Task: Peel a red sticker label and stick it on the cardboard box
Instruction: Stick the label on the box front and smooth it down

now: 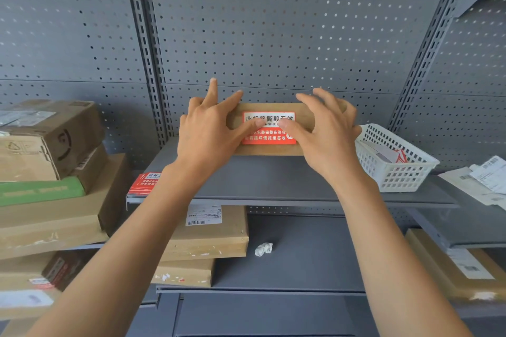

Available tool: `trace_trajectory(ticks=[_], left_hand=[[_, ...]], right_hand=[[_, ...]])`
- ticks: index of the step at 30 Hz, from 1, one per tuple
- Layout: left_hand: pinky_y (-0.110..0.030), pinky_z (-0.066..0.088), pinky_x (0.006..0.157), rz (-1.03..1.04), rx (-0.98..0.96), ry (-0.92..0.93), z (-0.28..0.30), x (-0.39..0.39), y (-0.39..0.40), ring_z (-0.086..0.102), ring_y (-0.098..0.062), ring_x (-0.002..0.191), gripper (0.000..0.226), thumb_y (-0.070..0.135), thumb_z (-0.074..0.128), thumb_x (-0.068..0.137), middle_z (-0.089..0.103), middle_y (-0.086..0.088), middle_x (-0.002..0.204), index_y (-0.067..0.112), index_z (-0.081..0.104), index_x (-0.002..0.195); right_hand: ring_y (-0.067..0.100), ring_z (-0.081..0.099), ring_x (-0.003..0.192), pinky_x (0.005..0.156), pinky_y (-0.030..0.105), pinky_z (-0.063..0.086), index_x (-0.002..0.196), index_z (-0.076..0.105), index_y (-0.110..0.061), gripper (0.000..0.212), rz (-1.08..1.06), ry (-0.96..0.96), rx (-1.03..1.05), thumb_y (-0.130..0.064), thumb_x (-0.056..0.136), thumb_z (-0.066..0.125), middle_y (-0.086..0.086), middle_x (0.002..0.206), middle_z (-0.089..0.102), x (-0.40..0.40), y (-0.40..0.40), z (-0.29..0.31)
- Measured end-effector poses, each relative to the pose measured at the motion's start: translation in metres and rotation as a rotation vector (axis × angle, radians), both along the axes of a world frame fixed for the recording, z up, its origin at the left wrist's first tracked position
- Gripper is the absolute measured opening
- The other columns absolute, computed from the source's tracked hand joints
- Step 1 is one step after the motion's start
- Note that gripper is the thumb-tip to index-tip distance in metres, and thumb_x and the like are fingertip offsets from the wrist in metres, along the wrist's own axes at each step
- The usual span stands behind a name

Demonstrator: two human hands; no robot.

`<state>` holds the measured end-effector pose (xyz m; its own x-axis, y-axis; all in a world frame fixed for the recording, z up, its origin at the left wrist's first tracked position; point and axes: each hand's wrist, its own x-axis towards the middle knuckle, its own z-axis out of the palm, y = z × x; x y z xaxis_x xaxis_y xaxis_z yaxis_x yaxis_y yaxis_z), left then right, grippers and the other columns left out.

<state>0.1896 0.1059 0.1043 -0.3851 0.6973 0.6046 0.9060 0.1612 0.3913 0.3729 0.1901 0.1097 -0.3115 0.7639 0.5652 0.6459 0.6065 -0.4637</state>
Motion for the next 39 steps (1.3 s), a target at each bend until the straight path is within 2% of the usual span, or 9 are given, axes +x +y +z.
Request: trace_trajectory(ticks=[5, 9, 12, 14, 16, 23, 32, 35, 39], left_hand=[[-0.055, 0.044, 0.104, -0.077, 0.009, -0.009, 0.002, -0.007, -0.005, 0.045, -0.038, 0.133, 0.071, 0.066, 0.064, 0.086, 0.03, -0.013, 0.166, 0.033, 0.052, 0.148], [-0.055, 0.043, 0.105, -0.147, 0.042, 0.028, -0.001, -0.013, -0.008, 0.044, -0.034, 0.136, 0.062, 0.057, 0.064, 0.091, 0.019, -0.006, 0.17, 0.031, 0.054, 0.147], [-0.062, 0.044, 0.103, -0.161, 0.069, 0.077, -0.002, -0.014, -0.008, 0.033, -0.031, 0.147, 0.063, 0.062, 0.053, 0.094, 0.01, -0.001, 0.173, 0.03, 0.053, 0.148], [-0.066, 0.042, 0.104, -0.136, 0.061, 0.088, -0.003, -0.012, -0.008, 0.026, -0.029, 0.152, 0.077, 0.076, 0.045, 0.088, 0.006, 0.001, 0.173, 0.031, 0.049, 0.15], [-0.068, 0.04, 0.105, -0.119, 0.044, 0.109, -0.002, -0.01, -0.008, 0.02, -0.028, 0.154, 0.087, 0.083, 0.043, 0.082, 0.004, 0.001, 0.173, 0.031, 0.046, 0.152], [-0.055, 0.044, 0.1, -0.135, 0.019, 0.172, 0.003, -0.01, -0.012, 0.036, -0.031, 0.141, 0.082, 0.072, 0.059, 0.082, 0.008, -0.001, 0.173, 0.03, 0.047, 0.152], [-0.052, 0.046, 0.102, -0.219, -0.054, 0.209, 0.007, -0.019, -0.019, 0.039, -0.028, 0.135, 0.084, 0.07, 0.053, 0.085, 0.023, 0.0, 0.169, 0.027, 0.04, 0.156], [-0.053, 0.045, 0.104, -0.2, -0.038, 0.225, 0.005, -0.018, -0.019, 0.039, -0.024, 0.137, 0.082, 0.072, 0.055, 0.088, 0.024, 0.003, 0.169, 0.029, 0.04, 0.155], [-0.054, 0.046, 0.102, -0.138, -0.044, 0.259, 0.005, -0.012, -0.018, 0.041, -0.025, 0.137, 0.099, 0.089, 0.047, 0.075, 0.026, 0.001, 0.169, 0.027, 0.045, 0.153]], right_hand=[[0.03, 0.021, 0.147, 0.116, 0.058, 0.023, 0.143, 0.053, -0.037, 0.047, 0.09, 0.042, -0.041, -0.042, 0.097, 0.062, -0.009, 0.16, 0.038, 0.009, 0.002, 0.003], [0.029, 0.021, 0.147, 0.116, 0.061, 0.022, 0.143, 0.053, -0.037, 0.042, 0.121, 0.076, -0.054, -0.029, 0.102, 0.057, -0.009, 0.159, 0.039, 0.012, 0.001, 0.005], [0.027, 0.019, 0.148, 0.117, 0.06, 0.021, 0.143, 0.052, -0.039, 0.048, 0.113, 0.07, -0.055, -0.048, 0.096, 0.059, -0.012, 0.161, 0.036, 0.01, -0.002, 0.006], [0.027, 0.017, 0.149, 0.117, 0.059, 0.022, 0.143, 0.051, -0.04, 0.07, 0.111, 0.063, -0.068, -0.068, 0.08, 0.061, -0.012, 0.161, 0.034, 0.007, -0.006, 0.006], [0.027, 0.016, 0.148, 0.116, 0.06, 0.024, 0.144, 0.049, -0.04, 0.085, 0.11, 0.058, -0.065, -0.077, 0.069, 0.06, -0.012, 0.162, 0.032, 0.005, -0.007, 0.005], [0.027, 0.019, 0.148, 0.117, 0.06, 0.022, 0.146, 0.049, -0.039, 0.072, 0.128, 0.044, -0.089, -0.051, 0.081, 0.077, -0.009, 0.162, 0.034, 0.011, -0.003, 0.008], [0.018, 0.011, 0.152, 0.122, 0.055, 0.015, 0.149, 0.044, -0.041, 0.057, 0.225, 0.001, -0.154, -0.027, 0.097, 0.065, -0.016, 0.163, 0.03, 0.026, 0.0, 0.015], [0.018, 0.009, 0.153, 0.123, 0.055, 0.016, 0.149, 0.043, -0.041, 0.056, 0.22, 0.003, -0.146, -0.041, 0.096, 0.063, -0.017, 0.164, 0.028, 0.025, -0.002, 0.012], [0.026, 0.007, 0.152, 0.12, 0.058, 0.021, 0.151, 0.038, -0.041, 0.096, 0.131, -0.042, -0.106, -0.08, 0.067, 0.063, -0.014, 0.166, 0.021, 0.013, -0.008, 0.005]])
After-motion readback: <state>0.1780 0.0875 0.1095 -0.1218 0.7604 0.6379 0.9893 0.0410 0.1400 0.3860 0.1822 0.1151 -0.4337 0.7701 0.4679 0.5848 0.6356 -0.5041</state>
